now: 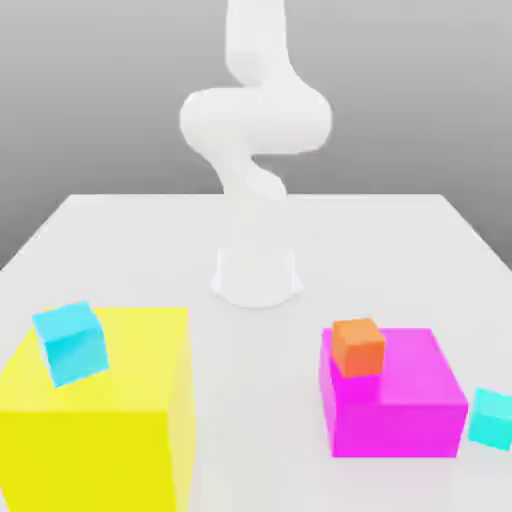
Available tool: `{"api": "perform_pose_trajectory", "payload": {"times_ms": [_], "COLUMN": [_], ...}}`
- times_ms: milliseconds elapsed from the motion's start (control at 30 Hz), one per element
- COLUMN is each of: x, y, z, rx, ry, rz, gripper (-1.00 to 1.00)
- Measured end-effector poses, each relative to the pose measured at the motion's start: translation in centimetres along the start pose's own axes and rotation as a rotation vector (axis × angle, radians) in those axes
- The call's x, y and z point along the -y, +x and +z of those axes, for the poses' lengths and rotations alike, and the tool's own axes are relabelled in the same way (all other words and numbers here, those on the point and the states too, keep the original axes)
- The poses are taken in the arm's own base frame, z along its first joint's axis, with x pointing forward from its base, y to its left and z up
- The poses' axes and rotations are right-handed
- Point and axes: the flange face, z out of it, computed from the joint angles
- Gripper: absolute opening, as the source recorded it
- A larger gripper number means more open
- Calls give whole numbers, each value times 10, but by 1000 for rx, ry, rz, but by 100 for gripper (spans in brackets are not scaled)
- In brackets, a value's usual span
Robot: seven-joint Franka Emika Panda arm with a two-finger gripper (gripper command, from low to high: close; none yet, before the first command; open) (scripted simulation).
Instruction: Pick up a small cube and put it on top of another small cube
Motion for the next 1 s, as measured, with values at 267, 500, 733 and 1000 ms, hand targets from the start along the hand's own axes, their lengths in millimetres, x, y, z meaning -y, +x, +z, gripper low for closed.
{"api": "perform_pose_trajectory", "payload": {"times_ms": [267,500,733,1000], "x": [46,58,41,-11], "y": [-86,-198,-339,-453], "z": [147,251,322,387], "rx": [208,397,602,753], "ry": [-87,-131,-141,-141], "rz": [-303,-574,-858,-1032], "gripper": [0,0,0,0]}}
